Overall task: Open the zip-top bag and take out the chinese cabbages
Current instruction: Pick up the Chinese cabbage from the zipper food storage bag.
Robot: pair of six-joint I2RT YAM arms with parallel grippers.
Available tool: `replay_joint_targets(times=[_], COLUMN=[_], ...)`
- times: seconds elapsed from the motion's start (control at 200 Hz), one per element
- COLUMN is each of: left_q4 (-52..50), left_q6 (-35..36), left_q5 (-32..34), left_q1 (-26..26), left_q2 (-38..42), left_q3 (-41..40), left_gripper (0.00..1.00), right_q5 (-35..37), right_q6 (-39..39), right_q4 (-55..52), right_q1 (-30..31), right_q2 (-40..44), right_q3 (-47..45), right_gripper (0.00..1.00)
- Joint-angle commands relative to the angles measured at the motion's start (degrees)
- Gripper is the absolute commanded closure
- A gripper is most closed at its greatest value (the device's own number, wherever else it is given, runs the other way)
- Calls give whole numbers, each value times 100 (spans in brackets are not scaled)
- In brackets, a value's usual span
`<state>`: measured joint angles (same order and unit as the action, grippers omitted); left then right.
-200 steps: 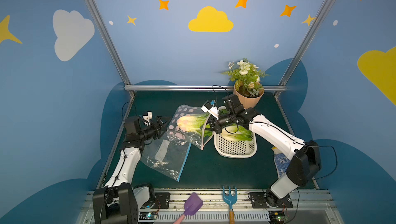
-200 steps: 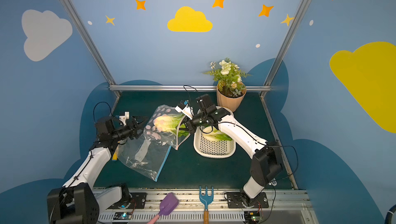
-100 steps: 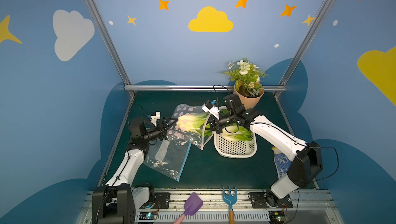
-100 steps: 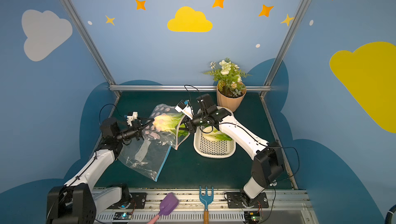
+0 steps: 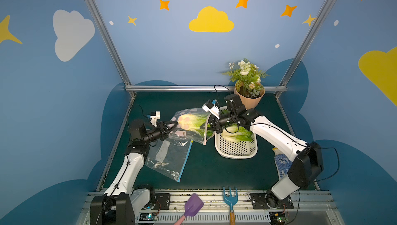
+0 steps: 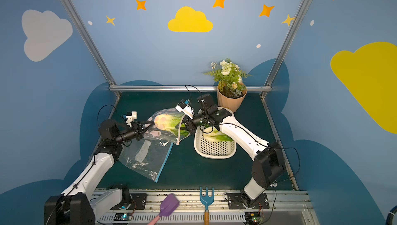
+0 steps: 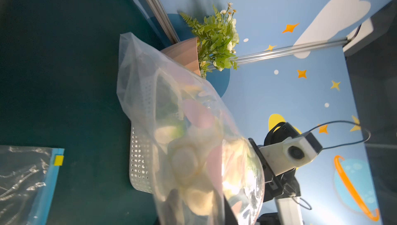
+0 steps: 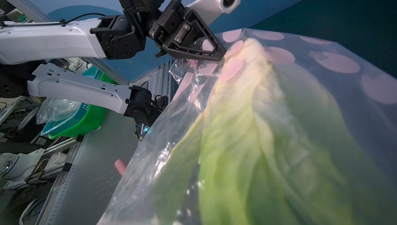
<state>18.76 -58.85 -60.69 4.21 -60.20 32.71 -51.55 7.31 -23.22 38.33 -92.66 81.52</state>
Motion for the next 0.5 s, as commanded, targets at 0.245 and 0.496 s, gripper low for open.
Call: replay_joint_targets(times=[0.245,0.496], left_q4=[-727,-1202], left_q6=[395,653], left_q5=[905,1603], left_q1=[14,20], left_q2=[328,677], left_q3=[86,52], left_gripper=[95,95], right_q5=[185,446], right_q6=[-82,-205], right_q4=[149,223], right_q1=[-9,-44], right_q2=[173,383], right_q3=[-124,-345], right_gripper=[100,100])
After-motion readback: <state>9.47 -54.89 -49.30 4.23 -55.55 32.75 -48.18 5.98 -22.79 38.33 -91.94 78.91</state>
